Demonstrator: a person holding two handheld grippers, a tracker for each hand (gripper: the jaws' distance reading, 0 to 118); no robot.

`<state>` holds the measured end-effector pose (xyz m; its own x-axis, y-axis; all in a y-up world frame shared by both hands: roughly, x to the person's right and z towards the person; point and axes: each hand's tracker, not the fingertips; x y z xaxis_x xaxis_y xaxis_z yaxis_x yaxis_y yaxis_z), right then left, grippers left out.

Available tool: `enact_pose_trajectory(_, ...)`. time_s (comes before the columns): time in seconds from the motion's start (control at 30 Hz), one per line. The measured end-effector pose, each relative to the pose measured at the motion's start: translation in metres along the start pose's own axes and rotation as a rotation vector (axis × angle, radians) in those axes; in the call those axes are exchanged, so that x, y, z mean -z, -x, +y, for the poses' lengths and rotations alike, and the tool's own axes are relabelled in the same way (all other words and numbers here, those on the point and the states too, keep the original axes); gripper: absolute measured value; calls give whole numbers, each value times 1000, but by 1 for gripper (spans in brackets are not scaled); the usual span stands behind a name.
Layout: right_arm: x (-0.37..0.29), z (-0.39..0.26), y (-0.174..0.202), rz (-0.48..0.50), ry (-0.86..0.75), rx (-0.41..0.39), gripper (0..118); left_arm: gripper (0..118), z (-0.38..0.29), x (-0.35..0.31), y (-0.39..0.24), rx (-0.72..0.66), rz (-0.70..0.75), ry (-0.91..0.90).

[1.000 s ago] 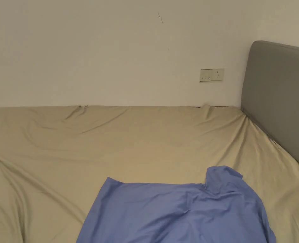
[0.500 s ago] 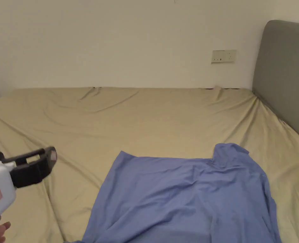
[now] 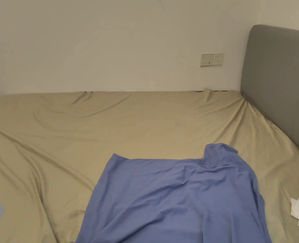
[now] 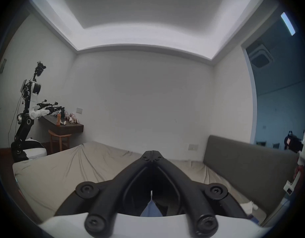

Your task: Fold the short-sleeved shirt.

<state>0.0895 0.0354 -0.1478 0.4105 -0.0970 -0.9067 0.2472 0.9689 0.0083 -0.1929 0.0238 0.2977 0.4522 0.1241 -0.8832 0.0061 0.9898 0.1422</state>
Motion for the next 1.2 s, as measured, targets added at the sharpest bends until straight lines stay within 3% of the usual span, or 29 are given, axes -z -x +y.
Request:
enact_pose_trajectory(0.17,9,-30,-21,11,110,90,3,0,-54,33,9,65,-42,289)
enact_pose_trajectory(0.33,22,-62,-35,-36,203,72,3,0,-143,70,26,31,-100,564)
enact_pose_trajectory(0.37,24,-68,-37,-46,216,77,3,12,-162,77,29,36,-87,601)
enact_pose_trajectory(0.4,28,-75,-41,-53,242,88,3,60,-184,84,28,70,-61,667)
enact_pose_trajectory(0.43,31,-82,-44,-53,270,94,3,118,-205,93,33,134,-38,710)
enact_pose_trajectory(0.47,33,-88,-46,-60,286,98,3,118,-227,102,32,190,-14,777)
enact_pose_trajectory(0.5,36,-95,-48,-61,312,101,3,118,-251,104,32,133,-33,732)
enact_pose_trajectory(0.53,38,-102,-50,-55,331,99,3,118,-267,113,28,225,-44,821)
enact_pose_trajectory(0.7,42,-128,-49,-68,440,72,3,117,-346,116,32,164,-41,1060)
enact_pose_trajectory(0.83,41,-146,-51,-76,502,80,3,78,-376,101,33,169,-46,1158)
enact_pose_trajectory(0.93,37,-156,-50,-77,538,71,3,73,-380,89,30,123,-53,1152)
enact_pose_trajectory(1.0,33,-164,-49,-83,562,62,3,48,-371,90,30,77,-57,1127)
enact_pose_trajectory(1.03,31,-168,-49,-87,575,59,3,26,-367,87,27,67,-65,1111)
enact_pose_trajectory(1.2,16,-191,-57,-85,648,110,3,17,-354,81,19,77,-79,1081)
